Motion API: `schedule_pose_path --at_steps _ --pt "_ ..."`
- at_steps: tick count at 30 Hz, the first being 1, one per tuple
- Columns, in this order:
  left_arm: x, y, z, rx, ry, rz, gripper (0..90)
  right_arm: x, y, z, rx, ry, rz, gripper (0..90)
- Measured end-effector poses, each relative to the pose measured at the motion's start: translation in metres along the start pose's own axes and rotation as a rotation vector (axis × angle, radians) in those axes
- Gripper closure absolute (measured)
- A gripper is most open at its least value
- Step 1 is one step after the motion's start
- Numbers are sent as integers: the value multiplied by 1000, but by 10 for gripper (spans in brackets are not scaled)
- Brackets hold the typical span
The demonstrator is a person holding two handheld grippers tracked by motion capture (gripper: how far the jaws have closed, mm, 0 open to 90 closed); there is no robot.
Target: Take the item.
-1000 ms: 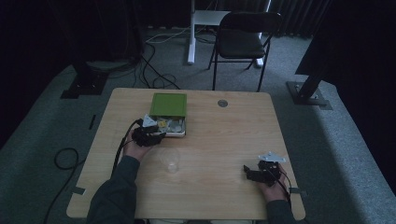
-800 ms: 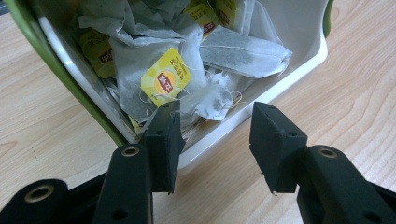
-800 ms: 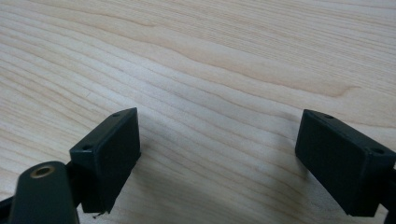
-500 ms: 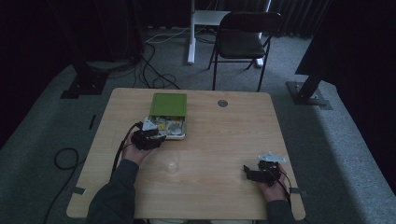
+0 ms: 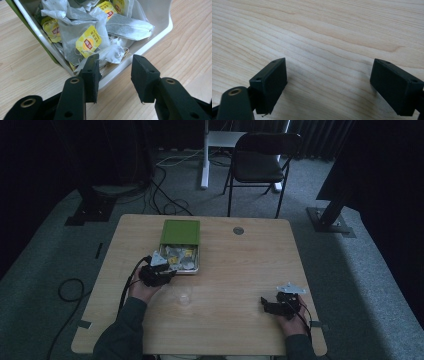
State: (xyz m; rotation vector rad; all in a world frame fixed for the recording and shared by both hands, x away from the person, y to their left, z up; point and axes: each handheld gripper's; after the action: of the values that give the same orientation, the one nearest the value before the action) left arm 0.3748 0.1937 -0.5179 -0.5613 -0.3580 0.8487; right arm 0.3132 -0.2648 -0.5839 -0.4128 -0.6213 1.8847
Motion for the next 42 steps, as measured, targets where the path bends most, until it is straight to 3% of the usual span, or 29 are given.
schedule_pose_path --at_steps 7,16,24,36,42 --pt "0 -7 2 -43 0 19 626 0 0 0 0 1 -1 135" --pt "1 -14 -3 -24 -45 33 701 0 0 0 -1 1 -1 135" --pt "3 -14 -6 -13 -47 42 717 0 0 0 0 1 -1 135" --pt "4 -14 -7 -3 -60 40 897 0 0 0 0 1 -1 135" --pt "4 -14 -5 -6 -51 39 900 0 0 0 -1 1 -1 135"
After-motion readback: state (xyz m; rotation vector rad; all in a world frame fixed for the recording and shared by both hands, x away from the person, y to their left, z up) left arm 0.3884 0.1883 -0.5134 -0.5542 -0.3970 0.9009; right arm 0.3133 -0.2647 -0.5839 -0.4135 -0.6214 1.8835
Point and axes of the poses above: each handheld gripper's, and its own axes: z roughly backward along the jaws, y roughly out of its underside, x roughly to its left, and after that the axes turned 12 degrees about x, right-handed
